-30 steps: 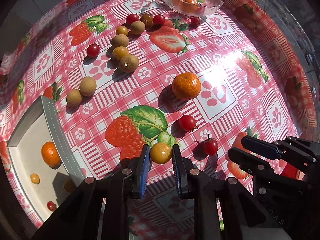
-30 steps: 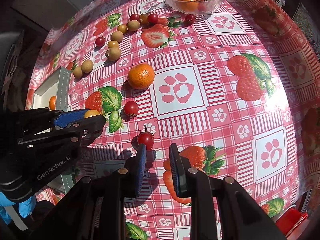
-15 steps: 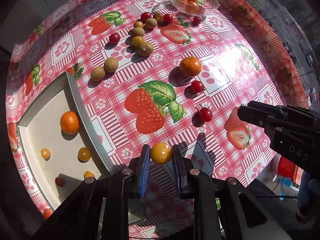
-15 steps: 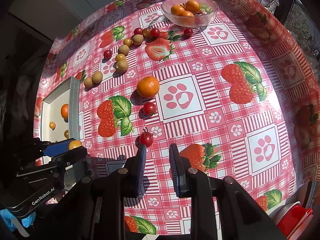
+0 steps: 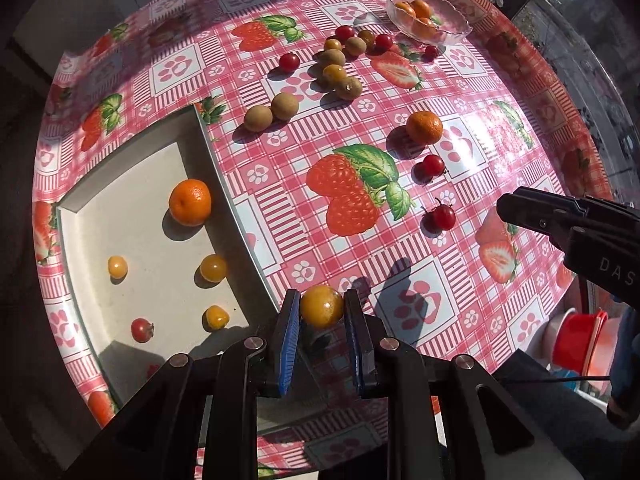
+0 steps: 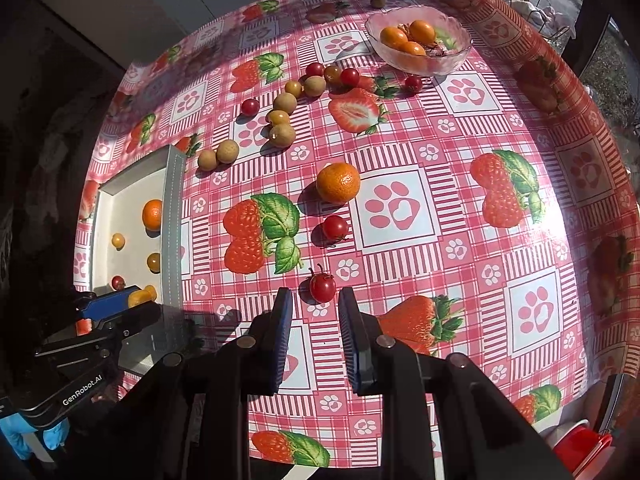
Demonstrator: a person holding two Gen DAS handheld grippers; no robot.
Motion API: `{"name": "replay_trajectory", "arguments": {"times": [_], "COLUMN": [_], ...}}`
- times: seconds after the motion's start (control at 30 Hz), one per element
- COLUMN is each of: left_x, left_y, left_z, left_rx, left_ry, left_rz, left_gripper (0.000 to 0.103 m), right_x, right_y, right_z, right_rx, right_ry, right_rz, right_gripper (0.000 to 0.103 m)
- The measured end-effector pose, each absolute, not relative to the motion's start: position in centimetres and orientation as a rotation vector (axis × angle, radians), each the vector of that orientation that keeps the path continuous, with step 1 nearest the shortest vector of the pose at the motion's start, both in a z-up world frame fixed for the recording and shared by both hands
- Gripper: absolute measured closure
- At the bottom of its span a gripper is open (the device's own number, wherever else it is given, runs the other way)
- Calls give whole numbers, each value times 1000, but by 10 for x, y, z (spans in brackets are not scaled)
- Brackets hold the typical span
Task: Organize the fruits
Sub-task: 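Carry the yellow cherry tomato into the tray and open the left gripper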
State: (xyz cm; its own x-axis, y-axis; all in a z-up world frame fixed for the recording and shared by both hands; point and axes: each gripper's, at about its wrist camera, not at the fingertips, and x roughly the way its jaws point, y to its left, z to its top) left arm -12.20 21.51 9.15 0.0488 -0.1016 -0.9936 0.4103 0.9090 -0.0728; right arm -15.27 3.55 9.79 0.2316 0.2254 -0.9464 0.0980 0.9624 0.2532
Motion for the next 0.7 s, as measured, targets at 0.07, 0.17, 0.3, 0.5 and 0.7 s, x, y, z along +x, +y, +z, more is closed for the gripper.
{"name": "replay_trajectory", "arguments": {"times": [0.07, 0.17, 0.3, 0.5, 0.7], "left_x": [-123, -125, -126, -129, -136], "left_y": [222, 231, 244, 268, 297], "left_z": [92, 92, 94, 94, 90], "left_rx": [250, 233, 208, 142, 81], "left_ry": [1472, 1468, 1456, 1429, 1422], "left_rz": [-390, -379, -359, -313, -249], "left_gripper": [79, 79, 79, 79, 79], "right_x": [-152, -150, -149, -146, -142], "right_y": [41, 48, 58, 80, 108], "right_z": [99, 101, 103, 102, 104], "right_rx": [271, 255, 235, 189, 138], "right_ry": [1338, 1339, 1344, 1360, 1373], "right_rz": [95, 106, 122, 169, 234], "right_gripper": [77, 77, 77, 77, 77]}}
